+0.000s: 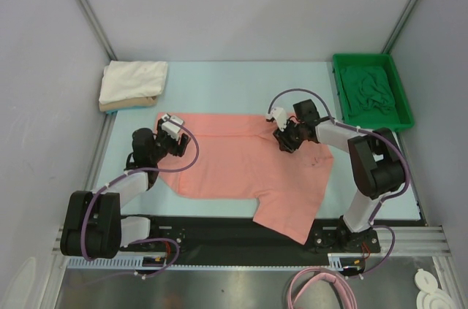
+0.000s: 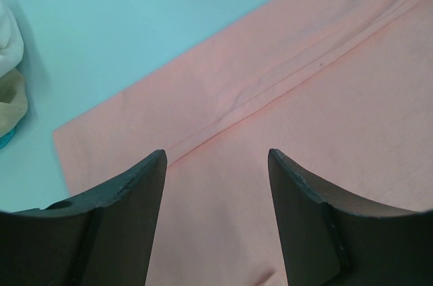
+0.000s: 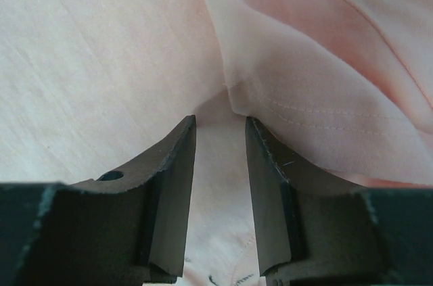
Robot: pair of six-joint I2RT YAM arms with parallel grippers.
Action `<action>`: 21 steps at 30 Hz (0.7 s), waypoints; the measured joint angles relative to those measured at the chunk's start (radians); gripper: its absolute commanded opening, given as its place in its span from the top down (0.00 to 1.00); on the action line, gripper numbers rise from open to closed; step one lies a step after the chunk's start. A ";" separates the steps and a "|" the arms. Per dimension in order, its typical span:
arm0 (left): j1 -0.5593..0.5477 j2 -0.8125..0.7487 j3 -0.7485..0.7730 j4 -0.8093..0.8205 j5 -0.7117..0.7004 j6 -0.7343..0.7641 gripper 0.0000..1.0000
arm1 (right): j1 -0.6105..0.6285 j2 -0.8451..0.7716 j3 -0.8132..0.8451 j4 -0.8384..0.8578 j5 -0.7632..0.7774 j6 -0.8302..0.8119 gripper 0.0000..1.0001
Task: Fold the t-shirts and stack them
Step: Fold the tshirt
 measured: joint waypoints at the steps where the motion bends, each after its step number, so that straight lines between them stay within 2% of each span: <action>1: 0.000 0.000 0.000 0.000 0.000 0.000 0.33 | 0.003 0.002 0.000 0.003 0.003 0.000 0.59; 10: 0.000 0.000 0.000 0.000 0.000 0.007 0.33 | 0.023 0.012 0.010 0.036 0.039 0.005 0.59; 13: 0.000 0.000 0.000 0.000 0.000 0.007 0.33 | 0.025 0.012 0.011 0.053 0.056 0.009 0.62; 19: 0.000 0.000 0.000 0.000 0.000 0.007 0.33 | 0.048 0.015 0.011 0.091 0.112 0.026 0.77; 21: 0.000 0.000 0.000 0.000 0.000 0.007 0.33 | 0.055 0.016 0.011 0.105 0.129 0.025 0.92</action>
